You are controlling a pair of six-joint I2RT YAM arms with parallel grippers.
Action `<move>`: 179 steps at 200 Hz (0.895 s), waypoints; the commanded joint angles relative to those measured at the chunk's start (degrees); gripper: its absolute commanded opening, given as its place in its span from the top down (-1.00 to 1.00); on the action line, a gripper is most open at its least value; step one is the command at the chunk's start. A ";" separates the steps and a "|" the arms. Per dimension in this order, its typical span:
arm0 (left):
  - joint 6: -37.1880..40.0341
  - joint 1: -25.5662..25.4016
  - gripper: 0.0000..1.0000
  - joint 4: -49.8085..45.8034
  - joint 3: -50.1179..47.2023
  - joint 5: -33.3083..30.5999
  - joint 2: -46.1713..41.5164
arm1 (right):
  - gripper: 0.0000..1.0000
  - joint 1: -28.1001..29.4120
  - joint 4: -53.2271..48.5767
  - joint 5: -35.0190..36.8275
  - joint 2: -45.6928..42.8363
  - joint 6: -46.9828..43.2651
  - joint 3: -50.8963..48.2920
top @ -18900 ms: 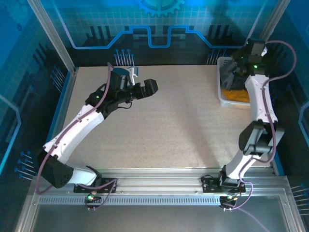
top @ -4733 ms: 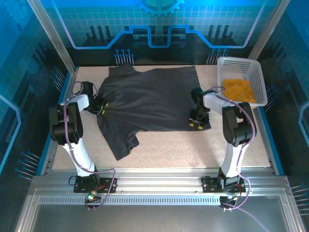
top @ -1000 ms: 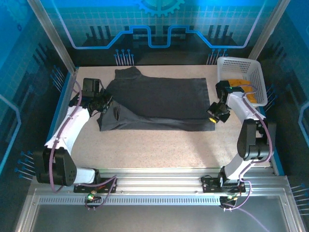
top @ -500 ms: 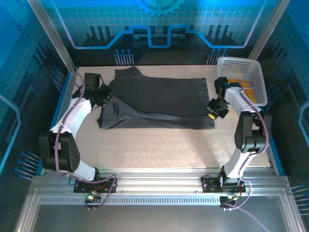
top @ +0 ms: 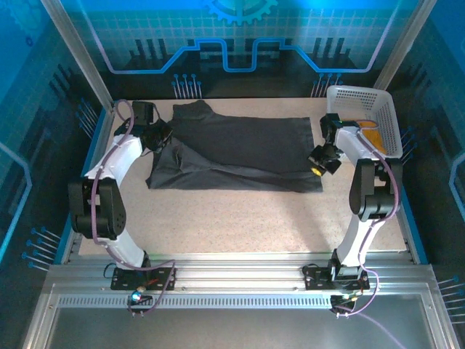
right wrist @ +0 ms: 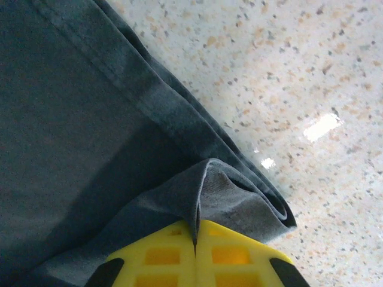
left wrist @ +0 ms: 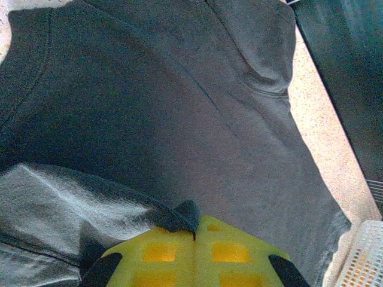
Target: Fold and stack the t-shirts
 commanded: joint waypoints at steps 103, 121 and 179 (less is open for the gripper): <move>2.55 1.45 0.10 -5.72 -5.98 -4.97 -6.39 | -0.12 0.44 -0.67 1.38 -1.61 -10.99 3.43; -0.10 1.51 0.26 -4.66 -14.55 -3.32 -10.88 | 0.00 2.13 0.99 0.29 -4.98 -11.24 -1.67; -3.95 4.16 0.73 0.28 -19.72 -0.48 -3.01 | 0.59 6.37 4.26 1.71 -1.60 -10.12 -6.88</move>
